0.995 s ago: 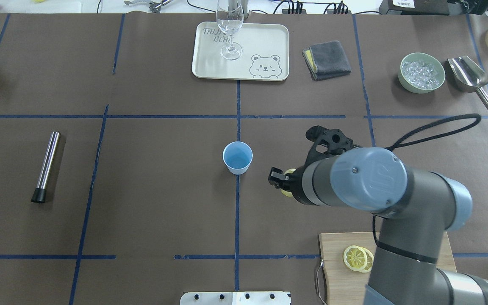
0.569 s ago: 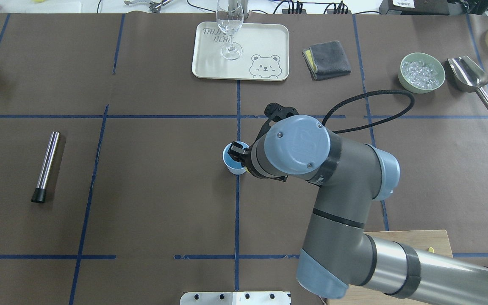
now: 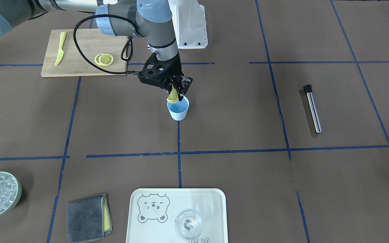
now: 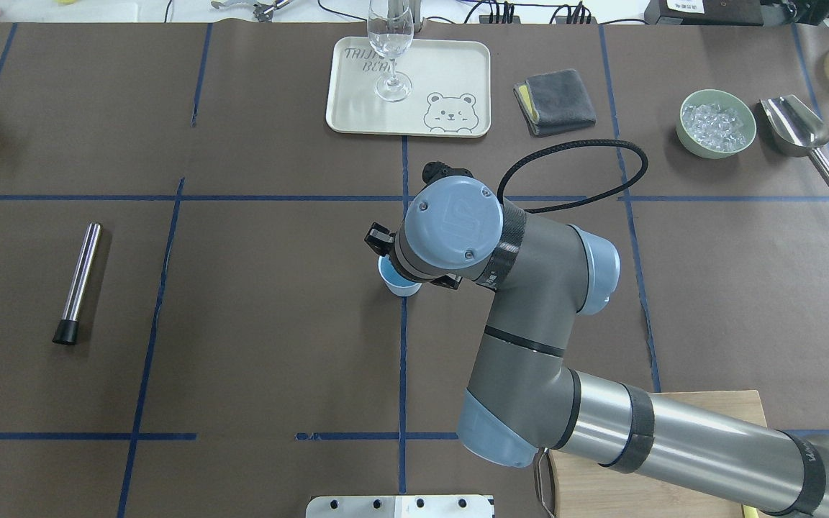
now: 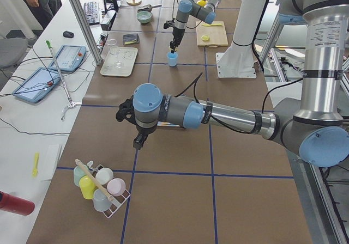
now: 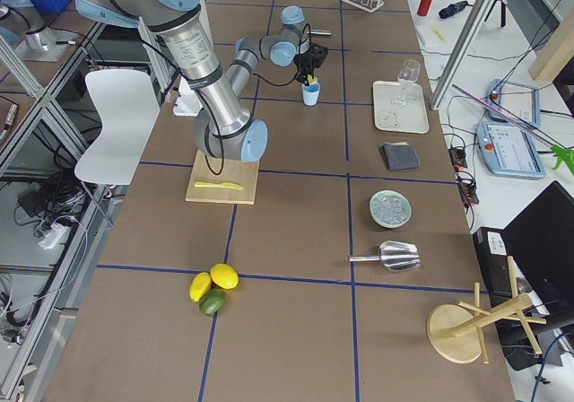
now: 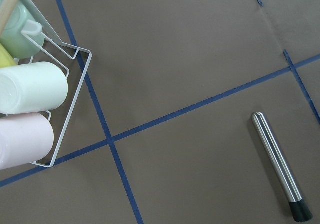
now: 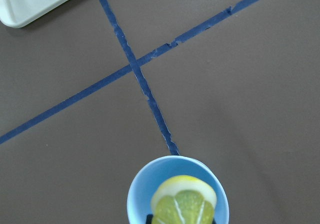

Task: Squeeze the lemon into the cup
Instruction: 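Lower the lemon slice into the blue cup and open the right gripper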

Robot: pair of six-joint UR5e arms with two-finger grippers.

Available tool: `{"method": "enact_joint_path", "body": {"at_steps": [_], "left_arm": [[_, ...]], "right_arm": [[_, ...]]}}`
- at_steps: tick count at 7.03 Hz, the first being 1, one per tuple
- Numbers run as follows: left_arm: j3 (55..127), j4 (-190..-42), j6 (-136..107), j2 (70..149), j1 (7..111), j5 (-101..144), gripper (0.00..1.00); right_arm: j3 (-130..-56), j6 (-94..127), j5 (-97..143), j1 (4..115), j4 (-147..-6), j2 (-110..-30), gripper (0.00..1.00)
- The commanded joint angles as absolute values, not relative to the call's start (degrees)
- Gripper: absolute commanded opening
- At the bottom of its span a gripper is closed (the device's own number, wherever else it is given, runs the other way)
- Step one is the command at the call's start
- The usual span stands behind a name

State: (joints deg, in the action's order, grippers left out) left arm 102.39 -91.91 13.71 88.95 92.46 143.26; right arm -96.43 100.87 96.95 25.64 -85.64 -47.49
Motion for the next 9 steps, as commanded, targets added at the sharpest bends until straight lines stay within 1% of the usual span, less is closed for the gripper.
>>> {"method": "enact_joint_path", "body": {"at_steps": [1, 2, 3, 4, 5, 6, 8, 9], "left_arm": [[102.4, -91.9, 13.7, 88.9, 92.5, 143.3, 1.00], [102.4, -91.9, 13.7, 88.9, 92.5, 143.3, 1.00], [102.4, -91.8, 13.7, 88.9, 92.5, 143.3, 1.00], [102.4, -91.9, 13.8, 88.9, 92.5, 143.3, 1.00], [102.4, -91.8, 13.7, 88.9, 92.5, 143.3, 1.00], [102.4, -91.8, 13.6, 88.9, 92.4, 143.3, 1.00], [102.7, -92.0, 13.2, 89.0, 90.7, 145.2, 1.00], [102.7, -95.6, 10.5, 89.3, 87.0, 146.6, 1.00]], "right_arm": [[-94.6, 100.8, 96.9, 26.2, -85.5, -46.2, 0.41], [-93.6, 100.8, 96.9, 26.2, -85.5, -45.4, 0.43], [-93.5, 100.8, 96.9, 26.2, -85.6, -45.5, 0.57], [-93.3, 100.7, 96.9, 26.2, -85.6, -45.5, 0.67], [-93.4, 100.5, 97.0, 26.2, -85.6, -45.5, 0.82], [-93.4, 100.4, 97.0, 26.2, -85.5, -45.6, 1.00], [-93.7, 100.3, 97.5, 26.2, -85.5, -45.5, 1.00], [-96.0, 100.3, 101.5, 27.7, -85.9, -46.7, 1.00]]}}
